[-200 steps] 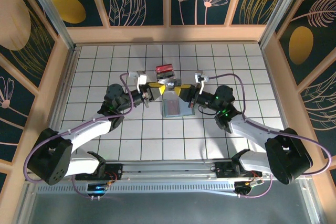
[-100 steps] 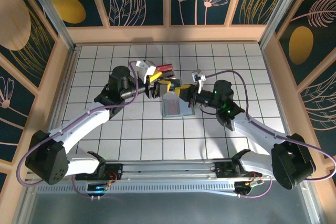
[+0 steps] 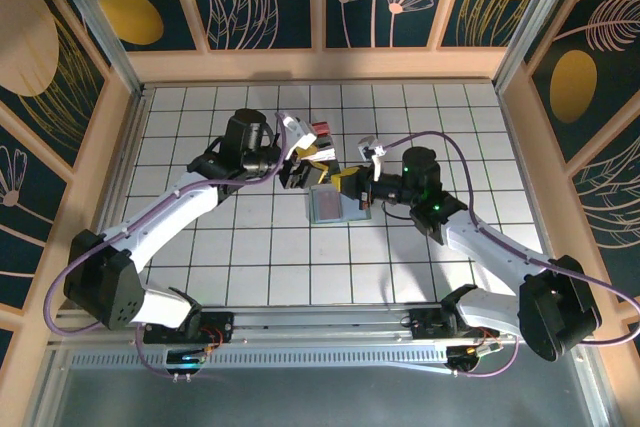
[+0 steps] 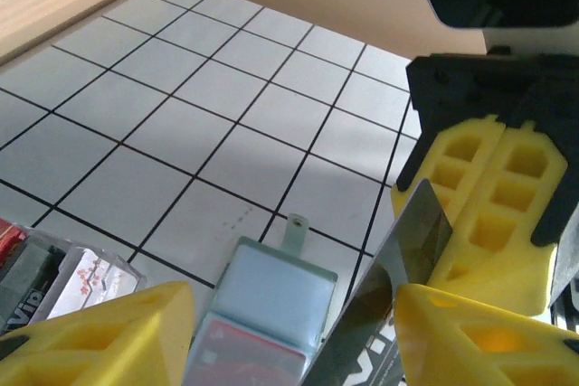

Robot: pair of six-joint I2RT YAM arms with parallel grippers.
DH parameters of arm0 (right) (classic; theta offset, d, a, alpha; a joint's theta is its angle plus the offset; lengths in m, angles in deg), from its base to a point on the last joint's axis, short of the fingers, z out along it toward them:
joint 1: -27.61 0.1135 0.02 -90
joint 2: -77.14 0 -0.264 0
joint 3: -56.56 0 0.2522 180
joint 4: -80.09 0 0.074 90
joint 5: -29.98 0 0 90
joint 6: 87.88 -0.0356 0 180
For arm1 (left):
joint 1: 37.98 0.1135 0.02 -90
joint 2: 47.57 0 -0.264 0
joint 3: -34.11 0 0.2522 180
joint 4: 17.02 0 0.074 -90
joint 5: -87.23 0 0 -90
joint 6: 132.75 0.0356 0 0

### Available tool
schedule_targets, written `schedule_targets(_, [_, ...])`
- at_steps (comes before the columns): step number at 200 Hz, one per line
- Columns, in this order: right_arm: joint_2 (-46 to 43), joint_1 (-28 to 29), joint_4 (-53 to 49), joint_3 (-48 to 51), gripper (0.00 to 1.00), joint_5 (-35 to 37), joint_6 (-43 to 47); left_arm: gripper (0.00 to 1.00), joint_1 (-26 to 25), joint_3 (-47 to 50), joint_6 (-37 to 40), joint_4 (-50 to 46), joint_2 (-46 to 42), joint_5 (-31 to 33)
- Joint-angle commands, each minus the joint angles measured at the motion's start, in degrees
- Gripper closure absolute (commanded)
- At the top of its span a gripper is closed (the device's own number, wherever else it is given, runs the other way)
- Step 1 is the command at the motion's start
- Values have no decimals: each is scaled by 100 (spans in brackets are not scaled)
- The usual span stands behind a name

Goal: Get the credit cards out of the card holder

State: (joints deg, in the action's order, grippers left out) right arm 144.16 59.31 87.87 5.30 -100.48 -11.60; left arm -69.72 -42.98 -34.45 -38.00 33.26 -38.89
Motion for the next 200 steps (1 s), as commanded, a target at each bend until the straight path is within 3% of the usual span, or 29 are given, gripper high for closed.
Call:
schedule_targets(1, [21,-2,-53,-196,100,-257,149,46,157,-13,403,-180,-51,-408])
schedule_targets(66, [161,-4,-24,-273,100,-392,155,85,212,-65,683,-451,174,-1033])
schedule_targets(91, [171,2,65,-242,100,-384,122,84,213,-16,747,-508,144,-1000])
schedule_targets(99, [177,-5,92,-248,100,-404,122,74,212,9,773,-516,140,-996])
schedule_targets(106, [183,-5,116,-245,100,-424,117,56,213,30,780,-526,144,-986])
schedule_targets(112, [195,1,122,-256,100,-442,113,48,213,40,785,-534,157,-933])
schedule_targets(140, [240,2,88,-300,100,-555,132,33,214,-105,893,-823,273,-845])
schedule_targets(156, [241,1,41,-314,100,-589,168,34,218,-263,1022,-1074,405,-855])
schedule_targets(182, [217,-2,-51,-344,100,-538,240,60,222,-576,1256,-1521,693,-1048])
schedule_targets(200, [213,0,-98,-337,100,-472,269,62,226,-628,1213,-1505,777,-1058])
